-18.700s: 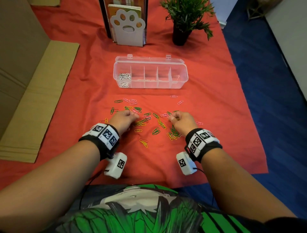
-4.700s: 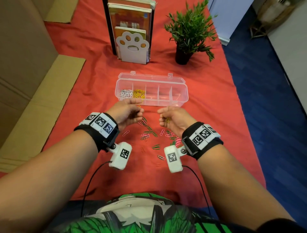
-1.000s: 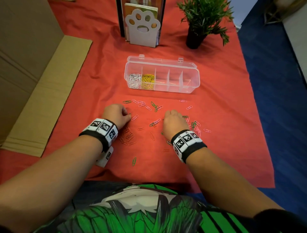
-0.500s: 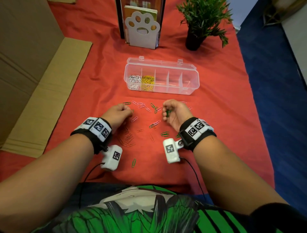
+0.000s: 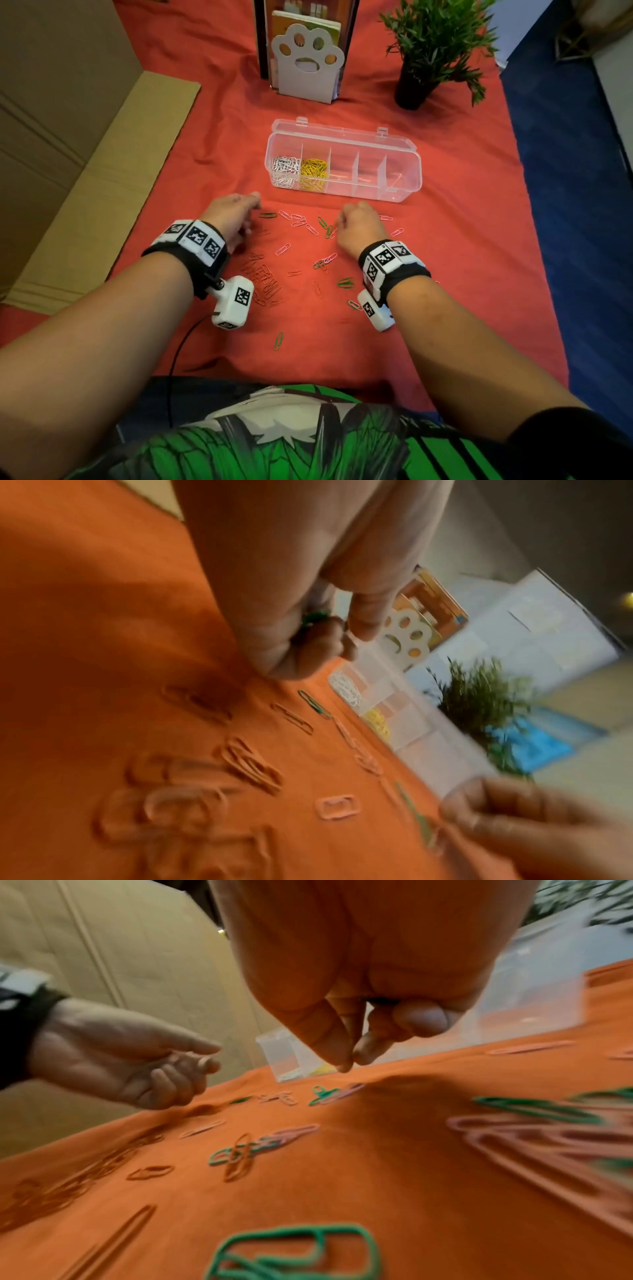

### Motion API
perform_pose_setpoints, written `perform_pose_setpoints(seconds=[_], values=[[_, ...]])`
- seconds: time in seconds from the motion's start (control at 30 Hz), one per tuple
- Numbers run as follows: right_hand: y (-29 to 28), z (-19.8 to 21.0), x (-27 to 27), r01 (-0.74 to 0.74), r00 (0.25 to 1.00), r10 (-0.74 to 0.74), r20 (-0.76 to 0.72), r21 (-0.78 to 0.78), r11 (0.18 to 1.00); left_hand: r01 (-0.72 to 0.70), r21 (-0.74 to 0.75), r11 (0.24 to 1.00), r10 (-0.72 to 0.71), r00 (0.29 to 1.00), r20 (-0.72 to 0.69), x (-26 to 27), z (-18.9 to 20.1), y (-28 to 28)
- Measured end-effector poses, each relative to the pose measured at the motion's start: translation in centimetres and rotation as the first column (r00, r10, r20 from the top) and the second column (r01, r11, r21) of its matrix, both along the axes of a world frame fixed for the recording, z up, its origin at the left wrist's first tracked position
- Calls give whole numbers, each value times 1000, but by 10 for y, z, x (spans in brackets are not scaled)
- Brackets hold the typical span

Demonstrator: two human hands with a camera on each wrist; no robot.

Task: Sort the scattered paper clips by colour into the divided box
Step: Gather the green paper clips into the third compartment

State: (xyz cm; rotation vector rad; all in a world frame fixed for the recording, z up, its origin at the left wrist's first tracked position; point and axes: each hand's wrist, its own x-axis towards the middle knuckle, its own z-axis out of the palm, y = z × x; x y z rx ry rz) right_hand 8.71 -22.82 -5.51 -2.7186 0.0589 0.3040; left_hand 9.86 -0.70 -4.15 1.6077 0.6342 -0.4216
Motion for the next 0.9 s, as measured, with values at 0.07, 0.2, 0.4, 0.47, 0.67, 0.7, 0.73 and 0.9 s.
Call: perform_pose_setpoints(seconds=[0.07,0.2,0.4,0.47,0.67,0.7,0.73,0.9], values=[[13,1,2,-94,996,94,5,-31,995,176,419,891,-240,965,105,4,-2,0],[33,0,3,-207,977,212,5,-196,959,337,804,489,-579,815,11,8,-4,-6],[34,7,10,-209,977,196,-87,-196,958,384,847,368,-659,750,-54,6,-16,-14],[25,10,17,-90,983,91,-161,13,996,394,815,425,-639,768,-38,7,-15,-13],[-6,16,5,583,812,-229,-537,756,297,87,-285,955,-107,993,-56,-4,13,-9],[-8,16,2,643,762,-224,-608,752,147,50,-424,904,-94,992,-84,-8,18,-6],[-9,15,1,680,726,-225,-650,728,92,41,-498,866,-102,990,-97,-12,20,-4],[1,6,2,233,951,-154,-267,297,926,116,-371,922,-189,967,-168,-29,18,-13]])
